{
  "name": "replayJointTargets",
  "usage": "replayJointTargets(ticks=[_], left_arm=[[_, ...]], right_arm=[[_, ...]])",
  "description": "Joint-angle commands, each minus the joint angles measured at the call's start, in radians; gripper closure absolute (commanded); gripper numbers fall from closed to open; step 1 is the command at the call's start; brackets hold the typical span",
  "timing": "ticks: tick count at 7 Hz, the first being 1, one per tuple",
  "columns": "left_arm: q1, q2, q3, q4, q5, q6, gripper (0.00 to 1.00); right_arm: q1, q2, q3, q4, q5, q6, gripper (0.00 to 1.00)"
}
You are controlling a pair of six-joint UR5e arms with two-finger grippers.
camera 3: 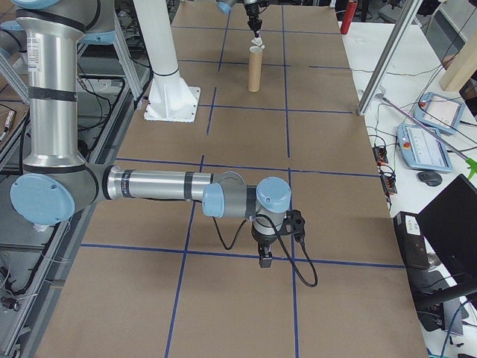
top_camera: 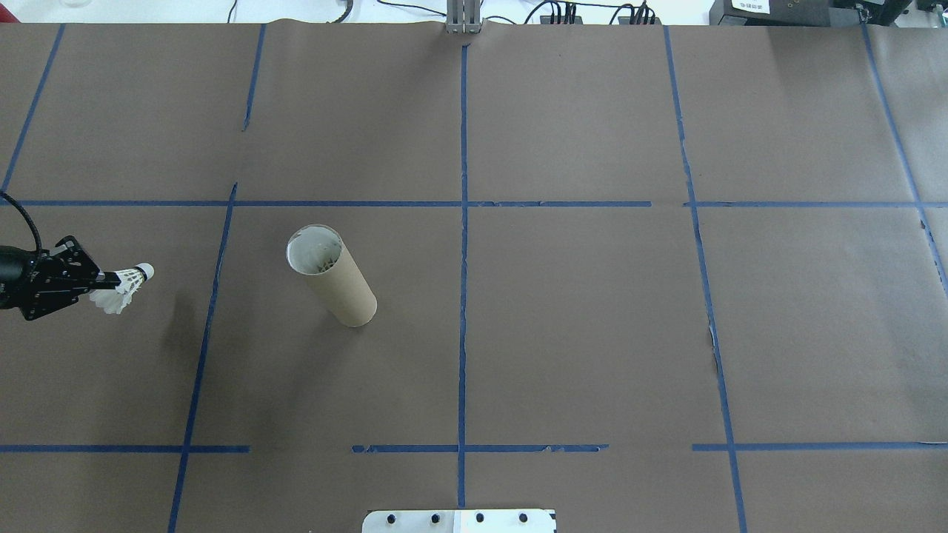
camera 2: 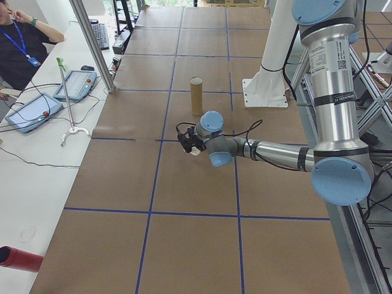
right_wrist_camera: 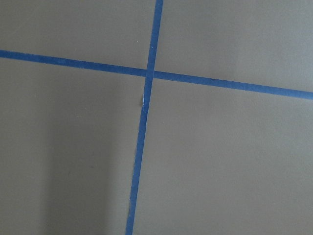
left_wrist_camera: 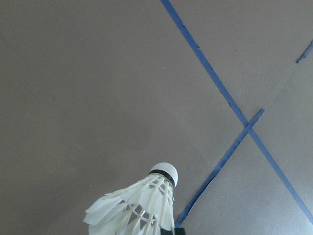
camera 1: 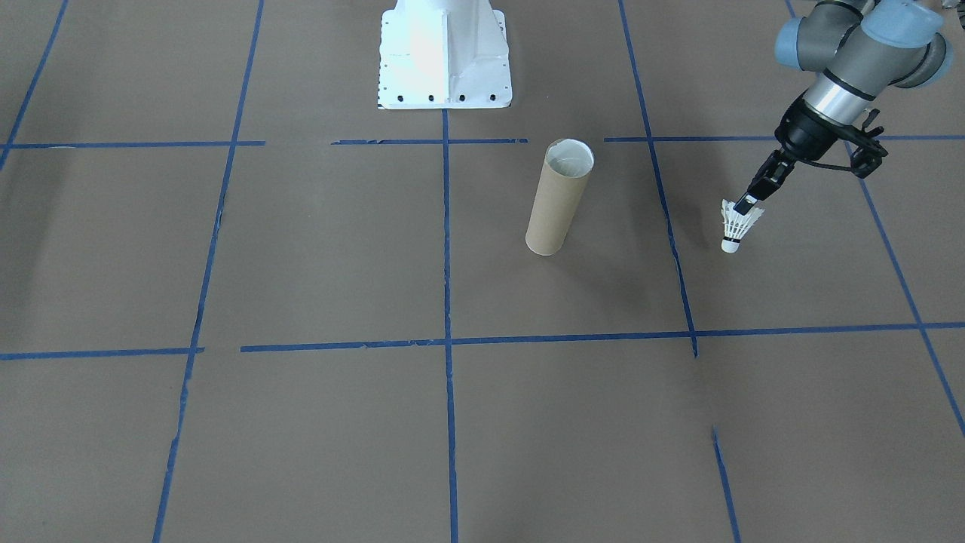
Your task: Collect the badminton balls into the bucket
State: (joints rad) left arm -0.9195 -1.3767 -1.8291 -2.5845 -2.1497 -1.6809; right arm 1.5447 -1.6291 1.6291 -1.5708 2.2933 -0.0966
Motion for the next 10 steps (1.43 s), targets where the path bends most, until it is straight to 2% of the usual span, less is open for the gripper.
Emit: replayJointTargets(ticks=[1, 3, 5, 6, 7, 8, 9, 10], left_arm=[[-0.065, 0.002, -0.131, 0.226, -0.099, 0.321, 1.0], [-0.09, -0.018, -0.281, 0.538, -0.098, 0.563, 1.0], [-0.097, -0.12, -0.39, 0.823, -0.09, 0.637, 1.0], [-0.097, -0.236, -0.425, 1.025, -0.084, 0.677, 1.0], [-0.094, -0.407, -0.435, 1.261, -0.032, 0.691, 1.0], [-0.087, -0.617, -0.437, 1.581, 0.029, 0.701, 1.0], [-0.073, -0.803, -0.434, 1.835, 0.062, 0.745, 1.0], [-0.053, -0.923, -0.414, 1.963, 0.063, 0.745, 1.0]], right_arm=[[0.0, 0.0, 0.0, 0.0, 0.0, 0.0, 0.0], [0.0, 0.0, 0.0, 0.0, 0.0, 0.0, 0.0], [0.0, 0.0, 0.002, 0.0, 0.0, 0.0, 0.0], [0.0, 0.0, 0.002, 0.0, 0.0, 0.0, 0.0], [0.0, 0.0, 0.0, 0.0, 0.0, 0.0, 0.0], [0.0, 0.0, 0.002, 0.0, 0.0, 0.0, 0.0], [0.0, 0.0, 0.002, 0.0, 0.0, 0.0, 0.0], [0.0, 0.0, 0.0, 0.0, 0.0, 0.0, 0.0]])
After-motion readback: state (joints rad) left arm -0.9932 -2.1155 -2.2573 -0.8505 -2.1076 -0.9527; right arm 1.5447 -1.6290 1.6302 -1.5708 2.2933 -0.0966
